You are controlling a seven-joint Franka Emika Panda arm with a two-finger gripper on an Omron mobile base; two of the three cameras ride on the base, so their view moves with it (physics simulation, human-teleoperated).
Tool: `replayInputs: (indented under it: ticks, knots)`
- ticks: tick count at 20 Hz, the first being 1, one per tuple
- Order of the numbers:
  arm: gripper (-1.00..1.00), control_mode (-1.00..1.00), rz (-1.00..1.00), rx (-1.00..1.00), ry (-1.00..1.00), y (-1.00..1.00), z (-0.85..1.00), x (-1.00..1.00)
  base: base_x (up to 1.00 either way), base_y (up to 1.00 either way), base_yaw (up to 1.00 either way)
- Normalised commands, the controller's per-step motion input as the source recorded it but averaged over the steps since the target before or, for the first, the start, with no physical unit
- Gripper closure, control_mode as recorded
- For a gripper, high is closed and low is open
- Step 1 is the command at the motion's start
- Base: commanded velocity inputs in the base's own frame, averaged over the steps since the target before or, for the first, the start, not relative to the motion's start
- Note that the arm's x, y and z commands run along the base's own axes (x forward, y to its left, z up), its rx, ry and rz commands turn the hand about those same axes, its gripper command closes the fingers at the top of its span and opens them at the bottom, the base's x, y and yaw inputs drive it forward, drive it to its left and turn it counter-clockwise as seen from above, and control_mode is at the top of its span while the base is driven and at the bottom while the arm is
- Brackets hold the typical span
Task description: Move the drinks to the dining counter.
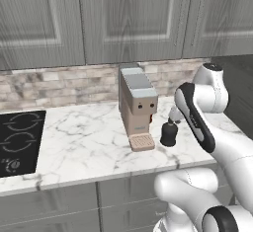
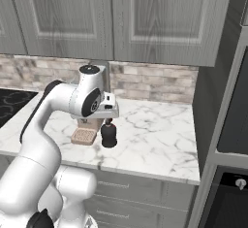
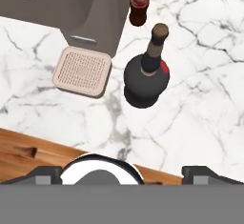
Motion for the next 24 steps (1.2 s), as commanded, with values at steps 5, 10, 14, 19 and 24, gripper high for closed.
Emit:
replayInputs:
  ticks: [5, 10, 14, 19, 24]
  knots:
    - [-1.0, -1.0, 0.09, 0.0, 0.0, -0.14, -0.03, 0.18, 0.0, 0.0, 0.0]
    - [-1.0, -1.0, 0.07, 0.0, 0.0, -0.02, 0.0, 0.21, 0.0, 0.0, 0.0]
    - [-1.0, -1.0, 0.04, 0.0, 0.0, 0.0, 0.0, 0.19, 0.0, 0.0, 0.0]
    - [-1.0, -1.0, 0.0, 0.0, -0.01, 0.0, -0.05, 0.07, 0.0, 0.0, 0.0]
    - [-1.0, -1.0, 0.0, 0.0, -0.04, 0.0, -0.06, 0.0, 0.0, 0.0, 0.0]
